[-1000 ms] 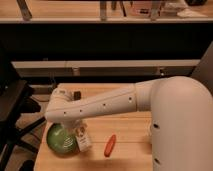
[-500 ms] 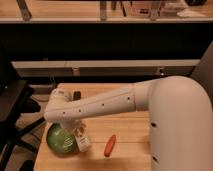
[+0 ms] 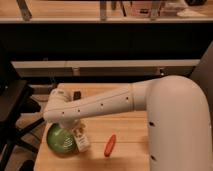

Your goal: Place the bottle in the ceramic bowl

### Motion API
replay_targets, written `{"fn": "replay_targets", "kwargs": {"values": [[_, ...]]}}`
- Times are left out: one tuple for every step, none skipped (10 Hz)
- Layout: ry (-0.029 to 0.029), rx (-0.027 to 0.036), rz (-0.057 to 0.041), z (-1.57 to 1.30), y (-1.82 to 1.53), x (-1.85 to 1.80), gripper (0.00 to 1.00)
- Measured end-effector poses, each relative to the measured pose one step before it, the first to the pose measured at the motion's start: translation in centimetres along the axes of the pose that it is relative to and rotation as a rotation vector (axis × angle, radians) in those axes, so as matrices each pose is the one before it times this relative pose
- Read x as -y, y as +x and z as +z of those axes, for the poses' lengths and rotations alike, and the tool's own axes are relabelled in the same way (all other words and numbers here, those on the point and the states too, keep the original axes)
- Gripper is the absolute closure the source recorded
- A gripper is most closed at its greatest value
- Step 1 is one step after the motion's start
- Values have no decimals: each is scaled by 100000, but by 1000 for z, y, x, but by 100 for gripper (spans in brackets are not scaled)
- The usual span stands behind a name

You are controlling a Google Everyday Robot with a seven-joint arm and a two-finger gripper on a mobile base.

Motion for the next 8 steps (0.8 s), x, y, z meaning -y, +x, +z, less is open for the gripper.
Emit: {"fn": "replay_targets", "kwargs": {"values": [[107, 64, -381, 35, 21, 77, 93], [43, 200, -157, 90, -9, -6, 85], [91, 89, -71, 46, 4, 1, 82], [-32, -2, -147, -3, 0, -12, 77], [43, 104, -289, 42, -26, 31, 78], [64, 137, -275, 97, -3, -23, 85], [22, 37, -105, 37, 22, 22, 87], [174, 1, -189, 36, 23, 41, 83]]}}
